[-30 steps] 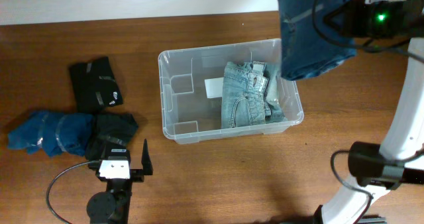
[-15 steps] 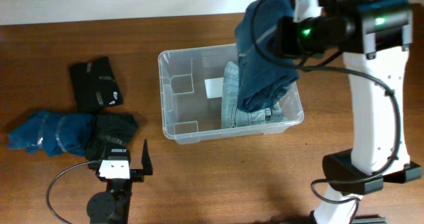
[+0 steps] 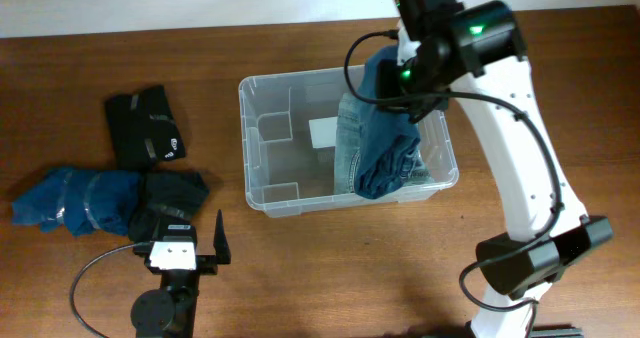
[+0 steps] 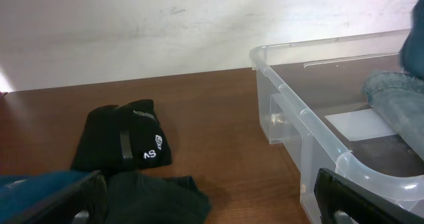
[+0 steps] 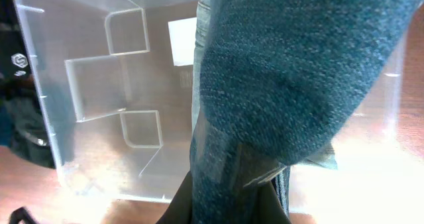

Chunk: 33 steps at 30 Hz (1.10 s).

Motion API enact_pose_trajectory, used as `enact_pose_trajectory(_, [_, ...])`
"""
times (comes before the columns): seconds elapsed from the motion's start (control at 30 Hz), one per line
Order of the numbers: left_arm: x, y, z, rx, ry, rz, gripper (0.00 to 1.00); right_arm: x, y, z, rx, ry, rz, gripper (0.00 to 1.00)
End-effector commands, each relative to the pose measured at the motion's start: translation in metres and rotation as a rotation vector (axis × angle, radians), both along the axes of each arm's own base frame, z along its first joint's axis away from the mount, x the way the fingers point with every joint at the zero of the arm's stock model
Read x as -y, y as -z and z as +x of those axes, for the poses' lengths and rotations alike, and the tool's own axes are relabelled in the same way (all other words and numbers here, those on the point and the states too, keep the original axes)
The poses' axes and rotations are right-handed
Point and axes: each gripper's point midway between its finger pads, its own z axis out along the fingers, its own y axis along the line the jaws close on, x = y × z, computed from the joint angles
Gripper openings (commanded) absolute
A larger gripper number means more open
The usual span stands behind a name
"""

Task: Pack container
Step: 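Carry the dark blue jeans over the box with right gripper, then lower the dark blue jeans into the box and release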

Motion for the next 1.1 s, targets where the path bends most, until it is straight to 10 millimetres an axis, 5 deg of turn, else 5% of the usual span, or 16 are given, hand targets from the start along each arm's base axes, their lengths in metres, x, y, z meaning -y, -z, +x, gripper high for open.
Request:
enact_pose_trajectory(0.0, [0.001,0.000,0.000,0.004,0.009,0.011,1.00,-0.019,-0.001,-0.005,0.037,-0.080,0.000,0.04])
enact_pose_trajectory(0.73, [0.001,0.000,0.000,0.004,0.009,0.011,0.99,-0.040,-0.018,0.010,0.213,-0.343,-0.046,0.04])
enact_pose_trajectory(1.07, [0.001,0.000,0.000,0.004,0.009,0.011,0.99,-0.044,-0.015,0.007,0.180,-0.277,-0.012,0.04])
